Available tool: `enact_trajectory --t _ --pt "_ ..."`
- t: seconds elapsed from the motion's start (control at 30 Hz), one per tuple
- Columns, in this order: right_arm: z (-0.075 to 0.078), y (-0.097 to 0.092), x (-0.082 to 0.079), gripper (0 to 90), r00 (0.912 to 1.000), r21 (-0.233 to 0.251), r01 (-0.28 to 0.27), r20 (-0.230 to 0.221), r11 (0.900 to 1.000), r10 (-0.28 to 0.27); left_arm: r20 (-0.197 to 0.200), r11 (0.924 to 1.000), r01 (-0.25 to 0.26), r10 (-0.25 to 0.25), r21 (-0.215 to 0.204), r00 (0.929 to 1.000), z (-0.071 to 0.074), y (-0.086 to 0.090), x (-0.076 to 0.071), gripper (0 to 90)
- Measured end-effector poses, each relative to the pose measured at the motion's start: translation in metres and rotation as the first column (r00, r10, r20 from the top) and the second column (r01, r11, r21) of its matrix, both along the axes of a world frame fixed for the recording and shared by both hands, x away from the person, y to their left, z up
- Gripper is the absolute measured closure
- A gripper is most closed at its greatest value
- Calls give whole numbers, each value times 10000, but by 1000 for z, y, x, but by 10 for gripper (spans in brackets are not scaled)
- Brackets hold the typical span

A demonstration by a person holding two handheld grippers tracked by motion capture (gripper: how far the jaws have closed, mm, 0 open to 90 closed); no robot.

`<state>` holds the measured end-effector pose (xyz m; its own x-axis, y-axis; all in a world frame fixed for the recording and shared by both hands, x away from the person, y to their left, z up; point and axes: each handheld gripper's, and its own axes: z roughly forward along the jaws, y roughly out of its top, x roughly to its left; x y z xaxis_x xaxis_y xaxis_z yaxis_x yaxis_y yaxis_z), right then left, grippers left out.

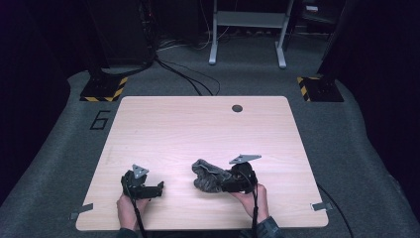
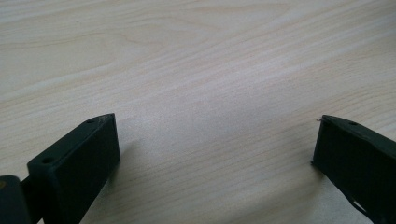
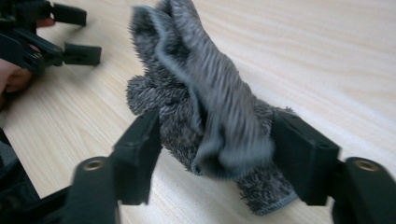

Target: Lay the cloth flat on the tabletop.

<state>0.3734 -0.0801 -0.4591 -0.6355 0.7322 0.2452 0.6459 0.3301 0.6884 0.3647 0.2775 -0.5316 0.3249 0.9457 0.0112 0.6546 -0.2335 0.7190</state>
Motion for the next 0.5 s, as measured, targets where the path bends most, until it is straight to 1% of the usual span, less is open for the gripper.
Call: enact_trajectory --t 0.03,0.07,0.1,0.13,0.17,0.2,0.23,0.27,0.3,0.33,0.37,0.4,0.43,0.47,0.5 --pt "4 -5 -2 336 9997 121 -16 240 9999 14 2 10000 4 -4 16 10000 0 0 0 3" --pt "6 -8 -2 340 9996 109 -43 295 9999 40 2 10000 4 -4 16 10000 0 0 0 4" --pt "7 -10 -3 346 9993 157 -24 372 9999 19 6 9999 105 -105 -6 9999 0 0 0 5" --pt "9 -13 -3 349 9992 179 83 378 9998 -90 -24 9999 151 -151 -13 9999 1 1 0 11" --pt "10 -16 -2 360 9989 198 129 453 9997 -137 -112 9998 188 -188 -24 9998 2 1 0 16" --pt "10 -16 -2 360 9989 198 129 453 9997 -137 -112 9998 188 -188 -24 9998 2 1 0 21" --pt "11 -21 -2 369 9984 253 250 506 9994 -262 -62 9992 163 -165 -356 9998 3 2 -1 25" --pt "12 -23 -2 384 9981 292 337 506 9990 -351 -32 9984 189 -191 -539 9998 4 1 -2 31" --pt "12 -25 -1 394 9978 318 341 561 9989 -359 67 9982 208 -205 -566 9998 7 0 -3 34" --pt "12 -25 -1 394 9978 318 341 561 9989 -359 67 9982 208 -205 -566 9998 7 0 -3 37" --pt "12 -28 1 408 9973 312 421 594 9986 -439 394 9961 358 -326 -812 9987 15 -4 -6 43" --pt "11 -29 2 419 9972 289 419 605 9987 -436 394 9961 358 -326 -812 9987 15 -4 -6 50" --pt "11 -29 3 422 9972 301 473 573 9984 -490 575 9930 621 -565 -1000 9967 23 -11 -8 53" --pt "11 -29 3 422 9972 301 473 573 9984 -490 575 9930 621 -565 -1000 9967 23 -11 -8 55" --pt "8 -30 7 431 9973 220 495 541 9985 -506 656 9881 956 -881 -1209 9939 30 -18 -8 59"
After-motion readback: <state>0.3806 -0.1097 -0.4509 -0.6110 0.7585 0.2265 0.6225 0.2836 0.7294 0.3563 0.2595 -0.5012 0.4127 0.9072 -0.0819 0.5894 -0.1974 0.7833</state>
